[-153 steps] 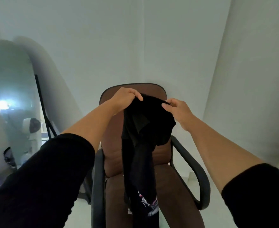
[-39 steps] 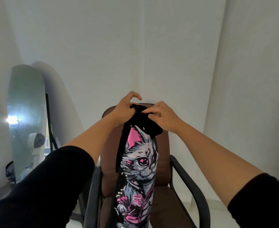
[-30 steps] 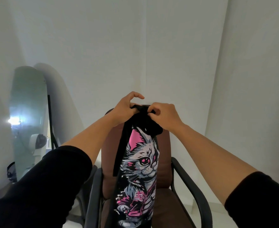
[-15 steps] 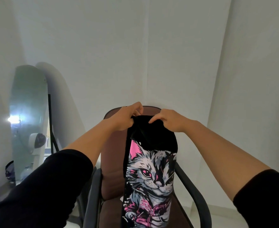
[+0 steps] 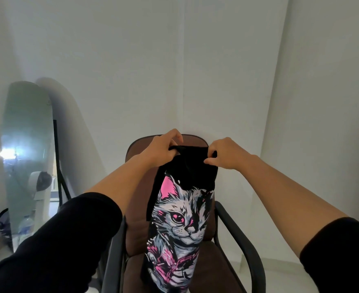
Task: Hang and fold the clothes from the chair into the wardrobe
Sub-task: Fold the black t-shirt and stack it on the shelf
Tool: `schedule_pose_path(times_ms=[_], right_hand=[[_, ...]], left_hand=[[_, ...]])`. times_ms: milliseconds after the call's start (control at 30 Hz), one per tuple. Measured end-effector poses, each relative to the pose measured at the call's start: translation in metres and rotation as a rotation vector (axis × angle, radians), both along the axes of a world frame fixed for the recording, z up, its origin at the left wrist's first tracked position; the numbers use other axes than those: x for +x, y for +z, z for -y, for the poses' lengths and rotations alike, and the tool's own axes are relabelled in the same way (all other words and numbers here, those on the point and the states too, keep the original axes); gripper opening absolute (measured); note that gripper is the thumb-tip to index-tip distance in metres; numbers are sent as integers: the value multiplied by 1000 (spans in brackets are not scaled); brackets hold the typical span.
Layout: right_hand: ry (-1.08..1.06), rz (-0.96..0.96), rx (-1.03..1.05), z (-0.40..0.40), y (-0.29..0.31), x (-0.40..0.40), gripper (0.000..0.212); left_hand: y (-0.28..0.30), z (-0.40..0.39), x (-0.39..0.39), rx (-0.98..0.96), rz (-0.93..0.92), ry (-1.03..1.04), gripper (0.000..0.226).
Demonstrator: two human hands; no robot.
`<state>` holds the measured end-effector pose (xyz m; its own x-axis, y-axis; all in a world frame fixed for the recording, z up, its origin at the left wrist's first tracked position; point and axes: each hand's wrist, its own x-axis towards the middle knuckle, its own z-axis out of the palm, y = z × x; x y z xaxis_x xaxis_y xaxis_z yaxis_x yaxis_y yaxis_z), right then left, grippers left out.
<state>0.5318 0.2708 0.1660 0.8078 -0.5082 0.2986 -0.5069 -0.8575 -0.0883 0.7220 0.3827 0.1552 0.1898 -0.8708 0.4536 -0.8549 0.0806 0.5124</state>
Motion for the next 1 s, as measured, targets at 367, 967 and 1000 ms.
schedule_pose_path(times_ms=[367,967,1000], right_hand=[[175,452,566,-16,8,12,12],[46,565,436,6,7,7,5],[29,596,454,10,9,4,6]], left_hand=[[6,4,-10,-100,-113,90,29],[-17,4,-20,-8,-105,11,36],[-23,2,-18,21,-71,12,39]])
